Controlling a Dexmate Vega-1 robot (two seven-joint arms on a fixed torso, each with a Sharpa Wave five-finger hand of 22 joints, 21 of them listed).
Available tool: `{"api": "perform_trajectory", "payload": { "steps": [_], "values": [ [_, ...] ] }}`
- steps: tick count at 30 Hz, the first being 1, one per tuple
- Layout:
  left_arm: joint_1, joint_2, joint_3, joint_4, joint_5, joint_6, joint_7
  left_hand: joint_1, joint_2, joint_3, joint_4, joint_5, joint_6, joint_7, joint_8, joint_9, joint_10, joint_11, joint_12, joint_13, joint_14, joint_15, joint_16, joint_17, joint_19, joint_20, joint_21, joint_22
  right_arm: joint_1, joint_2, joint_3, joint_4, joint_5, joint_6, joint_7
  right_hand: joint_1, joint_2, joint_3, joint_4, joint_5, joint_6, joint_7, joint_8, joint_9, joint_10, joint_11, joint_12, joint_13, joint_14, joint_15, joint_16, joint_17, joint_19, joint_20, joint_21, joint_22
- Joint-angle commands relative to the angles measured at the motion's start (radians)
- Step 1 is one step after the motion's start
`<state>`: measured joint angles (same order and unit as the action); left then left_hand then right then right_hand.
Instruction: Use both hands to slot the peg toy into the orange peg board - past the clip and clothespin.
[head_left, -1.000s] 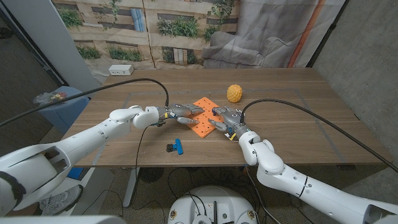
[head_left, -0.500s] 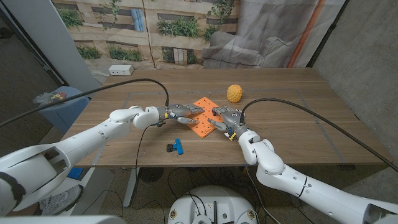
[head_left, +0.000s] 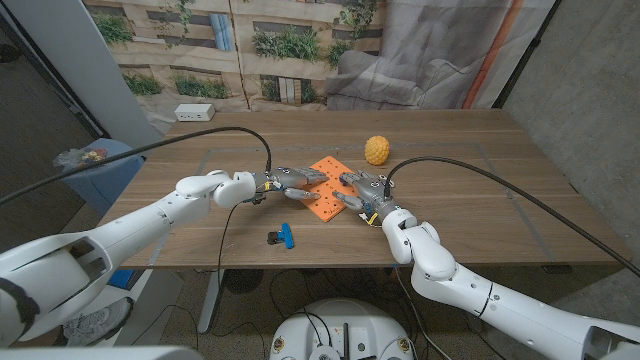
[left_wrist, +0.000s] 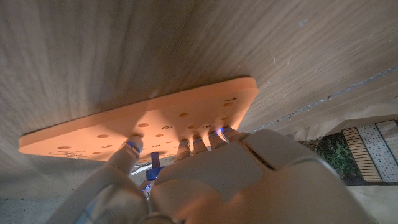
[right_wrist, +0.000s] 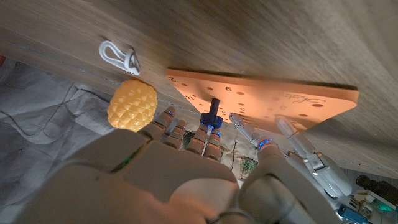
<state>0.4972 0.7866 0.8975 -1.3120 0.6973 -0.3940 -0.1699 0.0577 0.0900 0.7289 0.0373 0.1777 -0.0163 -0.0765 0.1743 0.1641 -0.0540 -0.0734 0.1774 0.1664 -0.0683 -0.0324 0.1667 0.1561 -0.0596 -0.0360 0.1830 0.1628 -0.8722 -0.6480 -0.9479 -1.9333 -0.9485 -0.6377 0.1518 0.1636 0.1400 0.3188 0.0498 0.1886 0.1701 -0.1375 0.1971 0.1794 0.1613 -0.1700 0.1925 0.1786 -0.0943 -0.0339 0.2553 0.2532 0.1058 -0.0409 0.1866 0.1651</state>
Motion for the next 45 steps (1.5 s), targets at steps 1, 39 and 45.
{"api": "perform_trajectory", "payload": {
  "steps": [1,39,45],
  "values": [
    [0.011,0.008,-0.005,-0.017,0.003,0.006,-0.035,0.005,0.087,0.004,0.008,0.002,0.042,0.005,0.01,0.009,0.044,-0.005,0.008,0.007,0.034,-0.068,0.011,0.013,0.025,-0.135,0.009,0.009,-0.002,0.003,-0.002,-0.005,0.003,-0.014,0.031,-0.007,0.03,0.004,0.001,-0.003,0.012,0.0,0.006,0.002,0.009,-0.003,0.005,0.005,0.005,-0.056,0.005,0.005,0.001,-0.026,0.002,0.003],
    [0.034,0.019,-0.021,-0.045,0.008,0.019,-0.033,0.005,0.087,0.004,0.008,0.002,0.042,0.005,0.01,0.009,0.044,-0.005,0.008,0.007,0.034,-0.069,0.01,0.012,0.025,-0.135,0.009,0.009,-0.004,0.0,0.0,-0.005,0.107,-0.055,-0.002,-0.02,0.02,0.012,0.001,-0.007,0.032,0.008,0.006,0.003,0.021,0.007,0.003,0.005,0.018,-0.056,0.008,0.002,0.015,-0.03,0.006,0.003],
    [0.033,0.018,-0.021,-0.046,0.009,0.02,-0.034,0.006,0.087,0.004,0.008,0.001,0.042,0.005,0.01,0.009,0.044,-0.006,0.008,0.007,0.034,-0.068,0.01,0.012,0.025,-0.134,0.009,0.009,-0.009,-0.007,0.003,-0.007,0.115,-0.043,-0.037,-0.016,0.021,0.017,-0.003,-0.006,0.032,0.007,0.005,0.003,0.02,0.008,0.002,0.005,0.02,-0.058,0.008,0.0,0.019,-0.033,0.007,0.003]
  ]
}}
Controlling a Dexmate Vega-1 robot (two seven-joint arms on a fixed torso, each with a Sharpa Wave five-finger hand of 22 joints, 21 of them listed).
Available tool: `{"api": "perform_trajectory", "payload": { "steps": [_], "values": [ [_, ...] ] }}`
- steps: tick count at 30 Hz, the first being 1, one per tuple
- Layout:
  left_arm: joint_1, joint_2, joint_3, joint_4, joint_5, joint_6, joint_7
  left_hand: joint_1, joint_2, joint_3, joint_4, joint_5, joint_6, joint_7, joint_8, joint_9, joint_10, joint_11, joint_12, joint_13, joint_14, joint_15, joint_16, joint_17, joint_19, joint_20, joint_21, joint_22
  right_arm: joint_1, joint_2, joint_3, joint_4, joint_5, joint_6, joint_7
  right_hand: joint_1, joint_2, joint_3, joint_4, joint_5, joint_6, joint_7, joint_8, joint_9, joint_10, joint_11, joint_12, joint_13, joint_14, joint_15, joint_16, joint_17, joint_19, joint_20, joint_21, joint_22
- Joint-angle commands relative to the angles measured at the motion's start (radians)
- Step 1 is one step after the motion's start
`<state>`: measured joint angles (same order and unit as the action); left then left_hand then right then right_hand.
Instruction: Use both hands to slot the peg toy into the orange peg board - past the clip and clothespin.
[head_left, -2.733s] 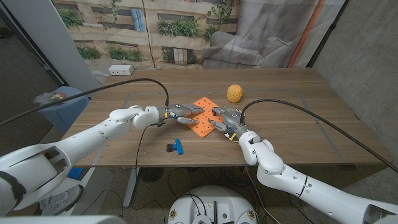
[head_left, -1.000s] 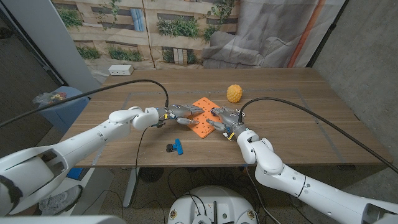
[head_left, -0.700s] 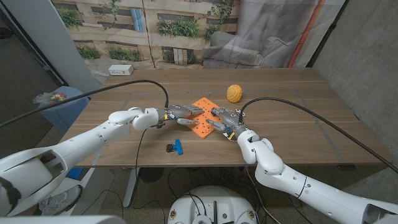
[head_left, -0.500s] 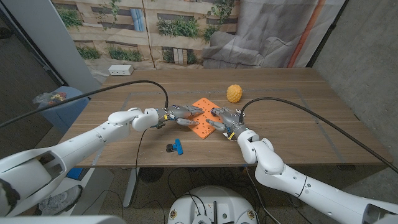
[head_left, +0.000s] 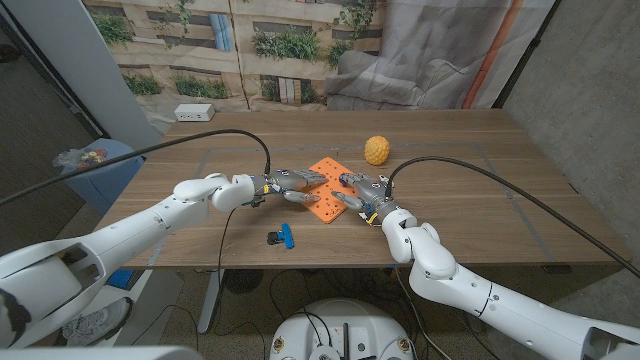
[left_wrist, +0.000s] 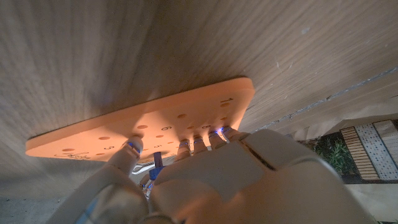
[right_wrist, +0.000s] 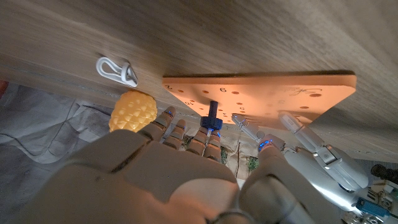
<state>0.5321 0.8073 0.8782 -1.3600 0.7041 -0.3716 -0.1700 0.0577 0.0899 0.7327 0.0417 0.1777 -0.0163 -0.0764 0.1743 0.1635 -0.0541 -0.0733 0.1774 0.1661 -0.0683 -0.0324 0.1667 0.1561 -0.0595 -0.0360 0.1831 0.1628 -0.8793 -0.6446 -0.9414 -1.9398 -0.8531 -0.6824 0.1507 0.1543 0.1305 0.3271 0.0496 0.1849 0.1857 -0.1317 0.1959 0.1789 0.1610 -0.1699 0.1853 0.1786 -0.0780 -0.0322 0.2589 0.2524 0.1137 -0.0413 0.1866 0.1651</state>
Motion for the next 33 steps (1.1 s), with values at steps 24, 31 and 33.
{"api": "perform_trajectory", "payload": {
  "steps": [24,31,33],
  "values": [
    [-0.011,-0.006,0.001,0.011,0.005,-0.004,-0.032,0.006,0.087,0.0,0.002,0.002,0.044,0.003,0.01,0.01,0.045,-0.005,0.008,0.007,0.035,-0.07,0.01,0.012,0.026,-0.134,0.009,0.009,-0.008,-0.014,0.039,-0.028,0.065,0.031,-0.134,-0.004,0.029,0.018,-0.014,-0.003,0.015,-0.004,0.002,0.003,0.021,0.004,0.007,0.006,0.011,-0.054,0.006,-0.003,0.015,-0.023,0.005,0.002],
    [-0.009,-0.005,0.0,0.01,-0.001,-0.002,-0.035,0.007,0.087,0.0,0.001,0.001,0.043,0.004,0.01,0.01,0.045,-0.006,0.008,0.007,0.034,-0.069,0.01,0.012,0.027,-0.134,0.009,0.009,-0.015,-0.013,0.052,-0.034,0.08,0.045,-0.168,-0.002,0.03,0.021,-0.017,-0.002,0.014,-0.005,0.001,0.003,0.02,0.003,0.006,0.006,0.013,-0.053,0.006,-0.004,0.015,-0.022,0.005,0.002],
    [-0.009,-0.004,0.0,0.011,0.0,-0.004,-0.035,0.007,0.087,-0.001,0.001,0.001,0.043,0.005,0.01,0.01,0.045,-0.006,0.008,0.007,0.034,-0.07,0.01,0.012,0.027,-0.133,0.009,0.009,-0.016,-0.015,0.054,-0.04,0.079,0.043,-0.173,-0.002,0.03,0.022,-0.019,-0.002,0.013,-0.004,0.0,0.003,0.023,0.004,0.007,0.006,0.013,-0.054,0.006,-0.004,0.016,-0.023,0.005,0.002]
  ]
}}
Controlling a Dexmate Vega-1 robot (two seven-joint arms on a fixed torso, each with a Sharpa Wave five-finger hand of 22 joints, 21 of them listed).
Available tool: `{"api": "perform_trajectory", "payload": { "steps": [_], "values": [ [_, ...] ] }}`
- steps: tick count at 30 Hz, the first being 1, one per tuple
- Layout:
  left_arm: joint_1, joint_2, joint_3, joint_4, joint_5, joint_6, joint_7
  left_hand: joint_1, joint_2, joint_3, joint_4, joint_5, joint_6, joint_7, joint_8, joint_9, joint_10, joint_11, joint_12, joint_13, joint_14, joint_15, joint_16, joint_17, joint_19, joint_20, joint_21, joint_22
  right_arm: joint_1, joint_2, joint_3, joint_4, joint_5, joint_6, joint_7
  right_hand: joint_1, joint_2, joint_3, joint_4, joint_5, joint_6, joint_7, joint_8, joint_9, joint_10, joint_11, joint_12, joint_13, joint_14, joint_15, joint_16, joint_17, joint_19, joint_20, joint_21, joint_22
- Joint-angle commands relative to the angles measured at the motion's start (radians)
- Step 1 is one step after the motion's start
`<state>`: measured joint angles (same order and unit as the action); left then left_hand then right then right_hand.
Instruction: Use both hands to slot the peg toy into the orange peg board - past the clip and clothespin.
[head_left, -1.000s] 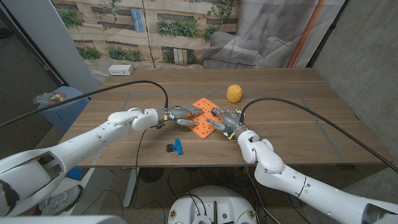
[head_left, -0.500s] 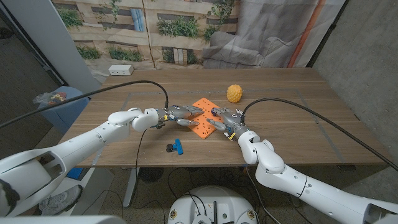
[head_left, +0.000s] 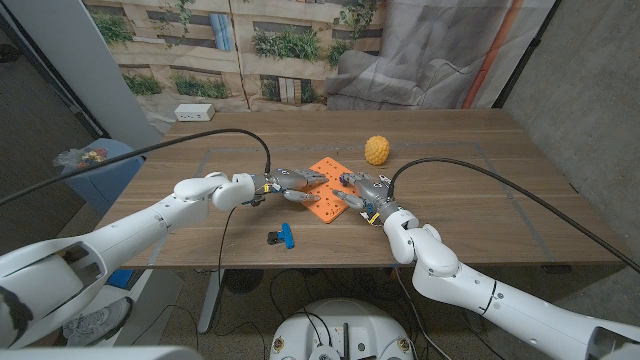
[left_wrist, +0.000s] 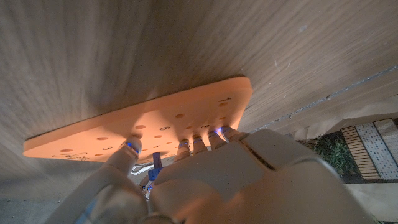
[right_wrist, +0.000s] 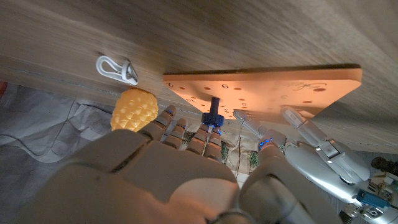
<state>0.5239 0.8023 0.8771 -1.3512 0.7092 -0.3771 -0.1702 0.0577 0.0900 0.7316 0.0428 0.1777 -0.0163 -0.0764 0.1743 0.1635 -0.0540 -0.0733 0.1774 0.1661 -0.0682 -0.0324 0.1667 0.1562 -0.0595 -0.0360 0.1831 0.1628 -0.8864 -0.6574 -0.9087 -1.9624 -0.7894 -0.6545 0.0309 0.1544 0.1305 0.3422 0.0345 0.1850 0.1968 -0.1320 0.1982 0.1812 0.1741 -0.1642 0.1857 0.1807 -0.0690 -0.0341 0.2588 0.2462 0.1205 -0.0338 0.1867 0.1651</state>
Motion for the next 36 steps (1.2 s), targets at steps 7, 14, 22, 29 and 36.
{"api": "perform_trajectory", "payload": {
  "steps": [7,14,22,29,36],
  "values": [
    [-0.007,-0.005,0.005,0.009,0.0,0.0,-0.031,0.007,0.087,0.0,0.0,0.001,0.043,0.004,0.01,0.01,0.045,-0.006,0.008,0.007,0.035,-0.071,0.011,0.012,0.027,-0.133,0.01,0.009,-0.018,-0.004,0.039,-0.029,0.031,0.031,-0.085,0.0,0.03,0.011,-0.008,-0.002,0.0,-0.005,-0.003,0.001,0.015,0.0,0.007,0.004,0.006,-0.053,0.006,0.001,0.013,-0.032,0.006,0.002],
    [-0.012,-0.008,0.007,0.016,0.003,0.0,-0.027,0.007,0.087,0.0,0.0,0.001,0.043,0.003,0.01,0.01,0.045,-0.007,0.008,0.007,0.035,-0.071,0.011,0.012,0.027,-0.133,0.009,0.009,-0.021,-0.004,0.051,-0.036,0.041,0.042,-0.108,0.001,0.031,0.014,-0.011,-0.002,0.0,-0.006,-0.004,0.001,0.019,-0.001,0.008,0.004,0.008,-0.055,0.007,0.0,0.017,-0.032,0.006,0.002],
    [-0.017,-0.012,0.01,0.022,0.006,-0.001,-0.02,0.007,0.089,0.001,0.001,0.002,0.043,0.004,0.01,0.01,0.046,-0.007,0.008,0.007,0.035,-0.071,0.011,0.012,0.027,-0.132,0.009,0.009,-0.023,-0.002,0.068,-0.038,0.059,0.051,-0.129,0.003,0.031,0.017,-0.014,-0.002,0.001,-0.005,-0.004,0.001,0.021,0.003,0.009,0.005,0.012,-0.056,0.009,-0.001,0.021,-0.033,0.007,0.002],
    [-0.015,-0.004,0.002,0.005,0.003,0.007,-0.018,0.008,0.09,0.001,0.001,0.002,0.043,0.004,0.009,0.01,0.045,-0.009,0.008,0.007,0.034,-0.072,0.01,0.012,0.027,-0.132,0.009,0.009,-0.023,0.008,0.08,-0.025,0.075,0.062,-0.162,0.004,0.032,0.02,-0.017,-0.002,-0.004,-0.003,-0.006,0.001,0.025,0.006,0.009,0.005,0.018,-0.058,0.011,-0.001,0.026,-0.033,0.008,0.002],
    [-0.007,0.005,-0.015,-0.02,-0.009,0.011,-0.008,0.009,0.09,0.001,0.0,0.002,0.043,0.004,0.009,0.01,0.045,-0.007,0.008,0.007,0.034,-0.071,0.011,0.012,0.028,-0.132,0.01,0.009,-0.031,0.023,0.096,-0.024,0.104,0.054,-0.188,0.002,0.032,0.023,-0.019,-0.003,-0.006,-0.003,-0.006,0.001,0.033,0.01,0.011,0.005,0.039,-0.062,0.02,0.0,0.04,-0.032,0.011,0.002]
  ]
}}
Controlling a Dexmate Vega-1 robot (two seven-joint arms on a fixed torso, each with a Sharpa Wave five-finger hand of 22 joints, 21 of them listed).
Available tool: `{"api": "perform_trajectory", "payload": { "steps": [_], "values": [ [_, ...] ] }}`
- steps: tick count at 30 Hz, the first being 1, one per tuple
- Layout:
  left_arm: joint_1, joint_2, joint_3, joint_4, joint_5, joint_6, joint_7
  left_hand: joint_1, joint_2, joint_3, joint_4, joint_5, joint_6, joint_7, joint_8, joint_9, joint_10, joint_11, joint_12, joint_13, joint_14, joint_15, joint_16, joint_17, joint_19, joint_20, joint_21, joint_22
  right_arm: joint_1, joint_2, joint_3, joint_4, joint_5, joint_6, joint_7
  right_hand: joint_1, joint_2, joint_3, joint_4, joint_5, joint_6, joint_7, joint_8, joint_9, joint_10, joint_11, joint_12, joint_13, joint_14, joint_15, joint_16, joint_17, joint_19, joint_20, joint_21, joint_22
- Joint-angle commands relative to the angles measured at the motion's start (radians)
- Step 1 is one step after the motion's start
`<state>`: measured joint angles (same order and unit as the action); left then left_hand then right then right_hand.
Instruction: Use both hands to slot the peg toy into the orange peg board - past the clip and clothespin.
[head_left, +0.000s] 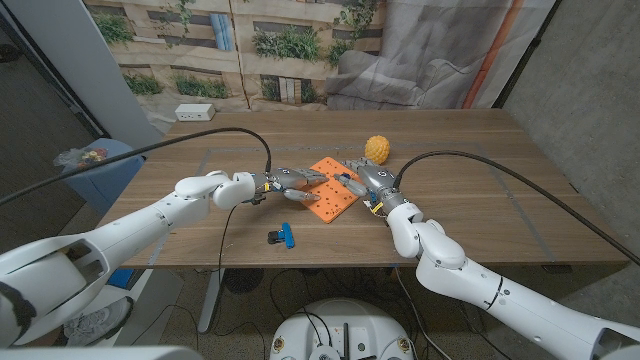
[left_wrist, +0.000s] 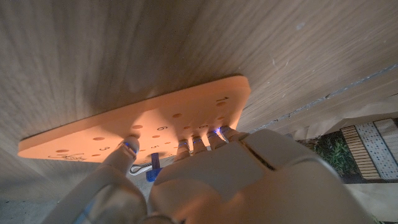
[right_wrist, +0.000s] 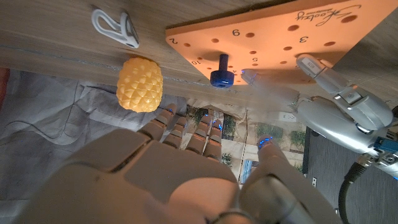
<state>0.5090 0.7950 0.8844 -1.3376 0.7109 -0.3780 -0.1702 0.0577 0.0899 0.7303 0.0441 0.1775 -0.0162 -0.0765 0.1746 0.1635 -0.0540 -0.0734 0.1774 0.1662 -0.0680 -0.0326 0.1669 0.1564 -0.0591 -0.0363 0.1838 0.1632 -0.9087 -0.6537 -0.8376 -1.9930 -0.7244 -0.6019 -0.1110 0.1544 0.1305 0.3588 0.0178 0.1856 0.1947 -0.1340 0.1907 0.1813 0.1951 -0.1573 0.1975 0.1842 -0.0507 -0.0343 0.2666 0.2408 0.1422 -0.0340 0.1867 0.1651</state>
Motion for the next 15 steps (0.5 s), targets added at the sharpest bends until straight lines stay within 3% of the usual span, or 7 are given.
{"api": "perform_trajectory", "payload": {
  "steps": [1,10,15],
  "values": [
    [0.011,0.013,-0.027,-0.039,-0.014,0.014,-0.003,0.009,0.09,0.002,-0.001,0.002,0.043,0.004,0.009,0.01,0.044,-0.007,0.008,0.007,0.034,-0.07,0.01,0.012,0.028,-0.132,0.009,0.008,-0.012,0.023,0.029,0.008,0.051,0.005,-0.052,0.002,0.031,0.007,-0.002,-0.004,-0.003,0.0,0.001,0.001,0.013,0.003,-0.001,0.002,0.024,-0.061,0.013,0.005,0.021,-0.032,0.012,0.002],
    [0.026,0.023,-0.054,-0.083,-0.027,0.034,0.003,0.008,0.089,0.002,0.001,0.002,0.044,0.004,0.009,0.01,0.045,-0.005,0.008,0.007,0.034,-0.071,0.011,0.013,0.029,-0.133,0.009,0.008,-0.011,0.041,0.04,0.014,0.092,-0.003,-0.092,0.002,0.029,0.009,-0.006,-0.004,-0.005,0.003,0.0,0.001,0.004,0.012,-0.005,0.002,0.022,-0.058,0.012,0.005,0.03,-0.029,0.012,0.002],
    [0.046,0.038,-0.078,-0.124,-0.035,0.065,0.006,0.008,0.089,0.002,0.002,0.002,0.044,0.004,0.01,0.01,0.046,-0.005,0.008,0.007,0.035,-0.07,0.011,0.013,0.031,-0.132,0.01,0.008,-0.027,0.041,0.077,0.008,0.149,0.01,-0.125,-0.002,0.023,0.009,-0.008,-0.006,-0.015,0.002,-0.003,0.001,-0.017,0.019,-0.012,0.002,0.022,-0.054,0.012,0.005,0.047,-0.026,0.016,0.002]
  ]
}}
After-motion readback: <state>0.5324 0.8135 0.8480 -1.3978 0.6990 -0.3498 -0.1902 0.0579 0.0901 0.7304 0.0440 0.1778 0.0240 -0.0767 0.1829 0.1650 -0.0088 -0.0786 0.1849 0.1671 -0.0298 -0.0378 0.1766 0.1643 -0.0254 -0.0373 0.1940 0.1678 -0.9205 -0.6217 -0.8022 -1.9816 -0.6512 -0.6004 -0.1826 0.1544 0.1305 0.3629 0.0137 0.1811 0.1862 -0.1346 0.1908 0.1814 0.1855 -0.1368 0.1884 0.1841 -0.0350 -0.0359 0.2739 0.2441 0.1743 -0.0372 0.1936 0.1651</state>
